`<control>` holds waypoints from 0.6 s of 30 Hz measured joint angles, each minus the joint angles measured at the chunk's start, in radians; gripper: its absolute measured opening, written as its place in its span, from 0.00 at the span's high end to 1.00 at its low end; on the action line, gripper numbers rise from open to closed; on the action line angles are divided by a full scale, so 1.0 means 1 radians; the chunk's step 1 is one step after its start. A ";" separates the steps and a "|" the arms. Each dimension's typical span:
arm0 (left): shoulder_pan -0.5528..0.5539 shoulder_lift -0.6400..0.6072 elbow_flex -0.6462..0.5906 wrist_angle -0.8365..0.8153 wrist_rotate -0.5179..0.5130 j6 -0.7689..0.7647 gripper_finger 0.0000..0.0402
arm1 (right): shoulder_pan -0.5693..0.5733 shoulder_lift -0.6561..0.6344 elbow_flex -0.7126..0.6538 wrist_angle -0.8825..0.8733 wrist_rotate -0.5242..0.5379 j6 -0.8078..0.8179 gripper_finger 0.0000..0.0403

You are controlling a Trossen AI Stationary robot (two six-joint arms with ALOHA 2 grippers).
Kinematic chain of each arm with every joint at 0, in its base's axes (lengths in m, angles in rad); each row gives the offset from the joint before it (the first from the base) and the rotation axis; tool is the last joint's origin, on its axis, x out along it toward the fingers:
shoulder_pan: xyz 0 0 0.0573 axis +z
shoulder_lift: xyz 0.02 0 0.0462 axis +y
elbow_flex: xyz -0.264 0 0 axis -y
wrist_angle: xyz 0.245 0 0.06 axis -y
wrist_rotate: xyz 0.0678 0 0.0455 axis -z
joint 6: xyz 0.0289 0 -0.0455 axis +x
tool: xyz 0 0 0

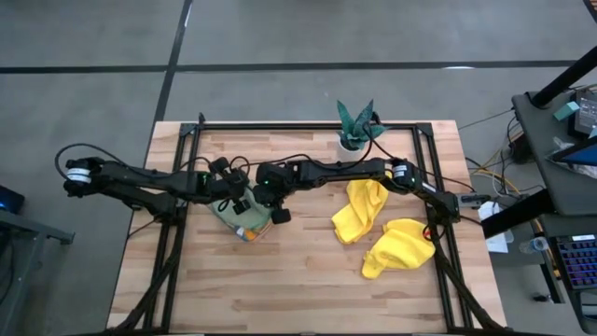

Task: Fold microfiber towels
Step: Put the green microfiber cloth into the transparent bin

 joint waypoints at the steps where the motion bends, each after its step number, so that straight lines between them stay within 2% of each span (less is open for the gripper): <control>1: 0.000 0.000 0.000 0.000 0.000 0.000 1.00 | 0.000 0.000 0.000 -0.001 0.000 0.000 0.98; 9: 0.000 0.000 -0.004 -0.009 0.000 -0.025 1.00 | 0.000 -0.003 0.004 -0.035 0.120 -0.029 0.98; 18: 0.000 -0.006 0.004 -0.006 0.000 -0.024 1.00 | -0.004 -0.031 0.008 -0.061 0.126 -0.037 0.98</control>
